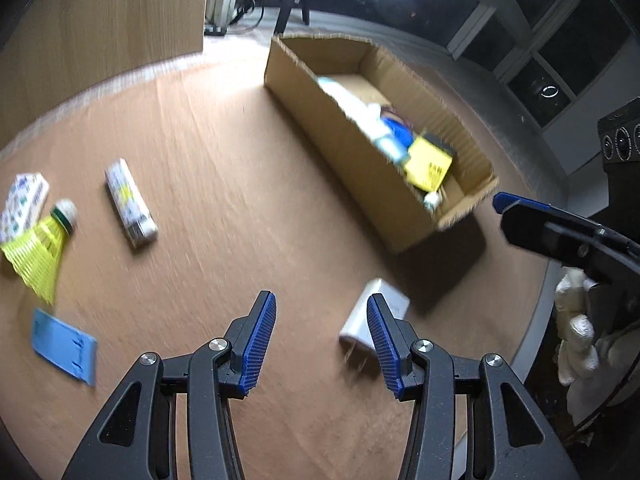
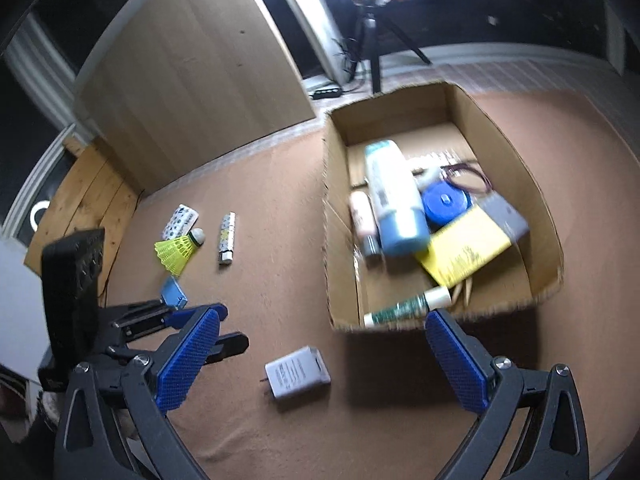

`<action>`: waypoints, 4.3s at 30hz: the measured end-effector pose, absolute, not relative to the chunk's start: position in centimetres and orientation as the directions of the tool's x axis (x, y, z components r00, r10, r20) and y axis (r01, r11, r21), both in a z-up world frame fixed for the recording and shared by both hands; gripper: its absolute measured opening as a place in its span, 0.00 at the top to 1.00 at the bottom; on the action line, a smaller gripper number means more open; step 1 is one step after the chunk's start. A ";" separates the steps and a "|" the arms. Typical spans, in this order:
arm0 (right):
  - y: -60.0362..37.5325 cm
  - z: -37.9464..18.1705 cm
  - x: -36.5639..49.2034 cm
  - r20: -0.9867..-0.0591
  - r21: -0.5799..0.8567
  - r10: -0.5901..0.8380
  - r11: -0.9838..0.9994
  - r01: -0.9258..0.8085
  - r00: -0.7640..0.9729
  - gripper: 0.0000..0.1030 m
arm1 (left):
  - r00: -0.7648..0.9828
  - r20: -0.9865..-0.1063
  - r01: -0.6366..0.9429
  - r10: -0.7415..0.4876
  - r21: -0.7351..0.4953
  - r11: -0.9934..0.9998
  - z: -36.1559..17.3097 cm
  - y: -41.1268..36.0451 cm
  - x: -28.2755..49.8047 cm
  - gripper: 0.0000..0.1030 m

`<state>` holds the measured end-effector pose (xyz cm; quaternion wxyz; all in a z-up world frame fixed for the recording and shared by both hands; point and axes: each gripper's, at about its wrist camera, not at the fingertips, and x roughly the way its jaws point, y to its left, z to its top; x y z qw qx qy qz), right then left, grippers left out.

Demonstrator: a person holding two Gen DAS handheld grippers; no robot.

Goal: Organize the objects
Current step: 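Withdraw both open tools from the box, then close the right tool on the white USB charger on the mat, then carry the charger into the box and open the right tool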

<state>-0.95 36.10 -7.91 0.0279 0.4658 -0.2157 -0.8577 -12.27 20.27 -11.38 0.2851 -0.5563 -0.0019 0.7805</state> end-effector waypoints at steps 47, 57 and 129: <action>35.1 -14.6 3.0 -0.874 0.352 -0.221 -0.902 -0.251 -0.432 0.51 | -0.111 -0.848 -0.569 0.518 -0.373 -0.733 -13.6 23.7 -6.8 0.52; 33.6 -15.4 0.6 -0.857 0.422 -0.319 -0.885 -0.197 -0.405 0.66 | -0.103 -0.862 -0.567 0.497 -0.360 -0.741 -14.4 23.4 -7.9 0.66; 41.8 -9.8 -5.5 -0.806 0.421 -0.306 -0.898 -0.128 -0.506 0.73 | -0.190 -0.836 -0.585 0.516 -0.325 -0.743 -8.7 33.1 -15.0 0.66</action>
